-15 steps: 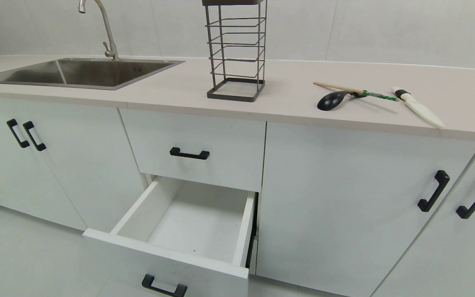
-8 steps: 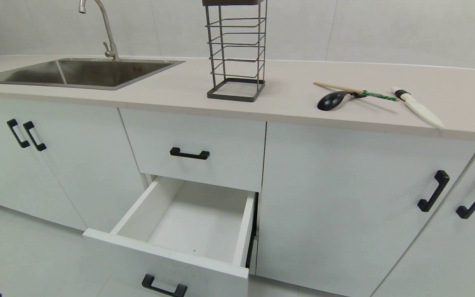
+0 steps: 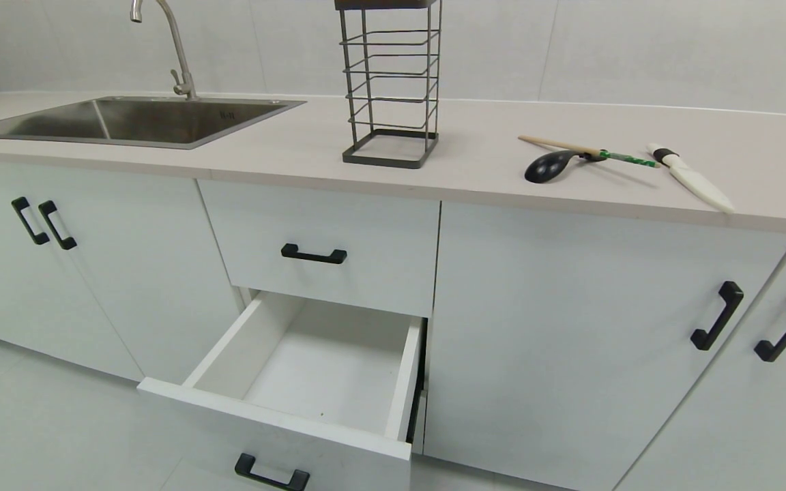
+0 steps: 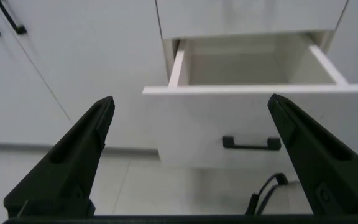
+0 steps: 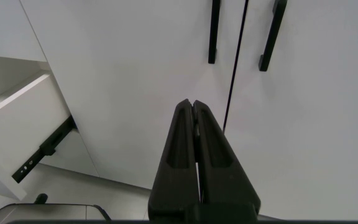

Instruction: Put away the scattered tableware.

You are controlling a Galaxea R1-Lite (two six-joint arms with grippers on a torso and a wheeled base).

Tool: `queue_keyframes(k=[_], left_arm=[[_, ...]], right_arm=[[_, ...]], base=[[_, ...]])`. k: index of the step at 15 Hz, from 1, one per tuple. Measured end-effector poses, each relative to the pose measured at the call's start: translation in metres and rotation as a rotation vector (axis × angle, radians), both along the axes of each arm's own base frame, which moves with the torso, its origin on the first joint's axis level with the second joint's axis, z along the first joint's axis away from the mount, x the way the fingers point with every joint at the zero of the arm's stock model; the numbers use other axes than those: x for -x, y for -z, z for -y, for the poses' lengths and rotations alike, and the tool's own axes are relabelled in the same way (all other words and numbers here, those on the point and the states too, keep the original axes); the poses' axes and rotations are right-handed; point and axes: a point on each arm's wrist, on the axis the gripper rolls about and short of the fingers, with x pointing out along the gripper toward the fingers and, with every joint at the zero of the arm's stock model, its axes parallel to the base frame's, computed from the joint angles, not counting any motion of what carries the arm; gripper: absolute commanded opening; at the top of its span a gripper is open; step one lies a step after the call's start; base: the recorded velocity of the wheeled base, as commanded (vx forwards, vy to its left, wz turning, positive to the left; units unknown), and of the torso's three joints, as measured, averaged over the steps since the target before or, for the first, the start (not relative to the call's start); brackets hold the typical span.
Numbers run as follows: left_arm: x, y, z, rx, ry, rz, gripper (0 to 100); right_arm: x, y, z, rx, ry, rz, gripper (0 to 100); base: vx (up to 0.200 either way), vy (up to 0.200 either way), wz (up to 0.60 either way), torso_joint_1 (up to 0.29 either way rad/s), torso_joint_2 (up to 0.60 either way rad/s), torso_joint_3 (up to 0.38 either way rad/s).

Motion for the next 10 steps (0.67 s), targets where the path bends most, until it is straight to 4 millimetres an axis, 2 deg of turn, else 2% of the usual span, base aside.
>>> queue_keyframes(k=[3,10], left_arm=[[0.0001,0.0015,-0.0013,0.032,-0.06,-0.011,100],[0.0055,0.0032,-0.0027,0.058,-0.03,0.053,100]], right_arm=[[0.0,0.0,0.0,0.0,0.0,0.0,0],[0.0,0.0,0.0,0.0,0.0,0.0,0]], base=[[0.0,0.0,0.0,0.0,0.0,0.0],[0.0,0.0,0.0,0.0,0.0,0.0]])
